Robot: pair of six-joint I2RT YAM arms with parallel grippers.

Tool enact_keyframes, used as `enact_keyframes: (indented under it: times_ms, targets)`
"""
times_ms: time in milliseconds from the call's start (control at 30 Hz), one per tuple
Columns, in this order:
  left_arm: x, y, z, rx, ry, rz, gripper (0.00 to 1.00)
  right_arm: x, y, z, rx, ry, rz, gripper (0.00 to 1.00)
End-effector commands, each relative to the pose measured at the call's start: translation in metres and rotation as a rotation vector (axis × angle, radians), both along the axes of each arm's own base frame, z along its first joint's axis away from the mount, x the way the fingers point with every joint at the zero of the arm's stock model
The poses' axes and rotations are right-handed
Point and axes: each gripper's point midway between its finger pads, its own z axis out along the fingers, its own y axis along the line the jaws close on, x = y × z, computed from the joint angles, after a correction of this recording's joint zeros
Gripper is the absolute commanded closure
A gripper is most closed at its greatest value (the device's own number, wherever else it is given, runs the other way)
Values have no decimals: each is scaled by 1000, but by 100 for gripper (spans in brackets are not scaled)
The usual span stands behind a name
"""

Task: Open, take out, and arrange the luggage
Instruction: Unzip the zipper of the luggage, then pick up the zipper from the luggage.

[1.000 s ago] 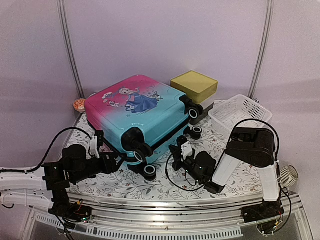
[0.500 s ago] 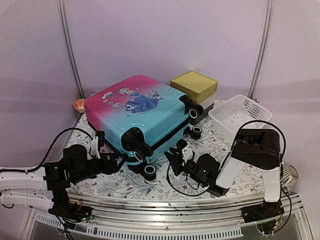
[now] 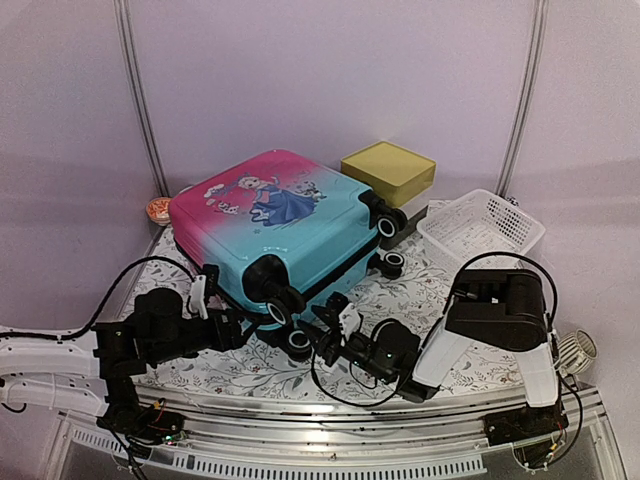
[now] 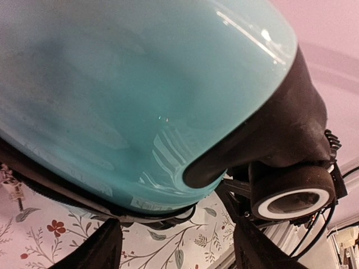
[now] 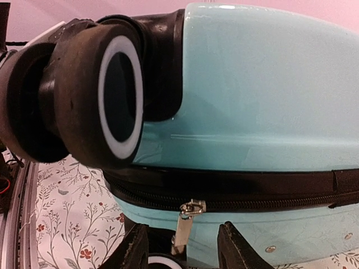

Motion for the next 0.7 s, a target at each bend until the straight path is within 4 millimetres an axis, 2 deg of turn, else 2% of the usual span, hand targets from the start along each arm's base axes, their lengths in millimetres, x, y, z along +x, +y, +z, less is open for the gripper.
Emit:
enact_keyframes:
  times_ms: [0, 167, 467, 667]
  targets:
    - [5, -3, 14, -43, -16, 7, 30, 7, 9, -3, 11, 12, -9, 56]
    - [5, -2, 15, -45, -19, 10, 30, 11, 11, -10, -1, 21, -26, 56]
    - [5, -1, 16, -47, -23, 13, 30, 20, 10, -18, 22, 82, -24, 63]
    - [5, 0, 16, -45, -22, 15, 30, 23, 13, -15, 23, 74, -19, 72]
